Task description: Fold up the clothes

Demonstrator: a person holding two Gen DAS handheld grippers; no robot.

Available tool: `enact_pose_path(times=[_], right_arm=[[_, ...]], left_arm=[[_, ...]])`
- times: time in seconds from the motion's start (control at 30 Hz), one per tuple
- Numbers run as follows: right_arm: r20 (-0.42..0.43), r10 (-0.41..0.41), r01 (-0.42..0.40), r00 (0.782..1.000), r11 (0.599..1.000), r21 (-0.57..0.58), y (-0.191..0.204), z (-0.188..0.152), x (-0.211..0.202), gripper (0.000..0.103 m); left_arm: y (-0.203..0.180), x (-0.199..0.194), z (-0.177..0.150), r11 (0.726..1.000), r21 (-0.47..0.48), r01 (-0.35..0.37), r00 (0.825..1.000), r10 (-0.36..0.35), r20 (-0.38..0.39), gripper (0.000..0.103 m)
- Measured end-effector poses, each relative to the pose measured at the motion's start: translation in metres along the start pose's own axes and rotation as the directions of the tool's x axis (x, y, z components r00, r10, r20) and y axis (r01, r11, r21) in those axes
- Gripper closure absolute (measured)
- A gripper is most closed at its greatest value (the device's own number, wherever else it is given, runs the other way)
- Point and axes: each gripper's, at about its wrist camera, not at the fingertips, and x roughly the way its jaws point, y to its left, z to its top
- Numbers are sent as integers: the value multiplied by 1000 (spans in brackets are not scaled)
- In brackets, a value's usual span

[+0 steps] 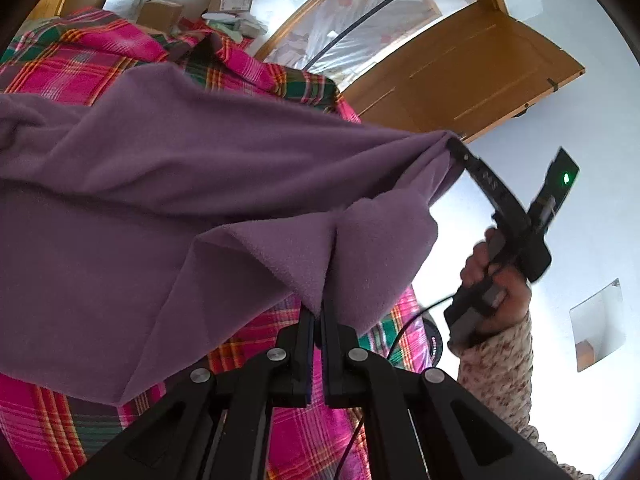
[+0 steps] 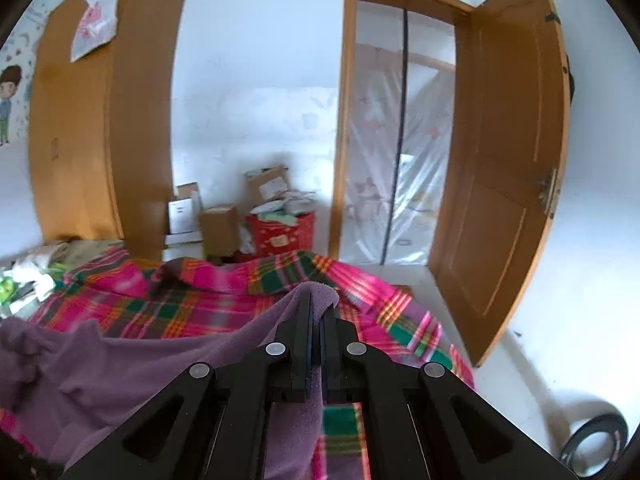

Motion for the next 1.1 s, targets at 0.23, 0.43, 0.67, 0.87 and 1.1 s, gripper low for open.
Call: enact_pose_path(times=[0.23, 0.43, 0.67, 0.87, 1.1], right_arm=[[-89, -20, 27, 996, 997, 77, -15, -10, 42, 100], [-224, 87, -64, 971, 992, 105, -17, -35, 67, 98], [-283, 237, -173, 929, 957, 233, -31, -59, 45, 70], [-284, 405, -281, 869, 877, 391, -40, -91, 16, 46], [-369, 447, -279, 815, 861, 425, -20, -119, 31, 44]], left_arm=[[9, 7, -6, 1000, -17, -20, 999, 19, -39, 101], [13, 11, -10, 999, -15, -34, 997, 32, -76, 100], [11, 20, -6, 999, -10, -38, 995, 37, -96, 100], [6, 22, -9, 999, 22, -36, 994, 38, -104, 100], [8, 29, -11, 999, 16, -52, 989, 54, -141, 100]])
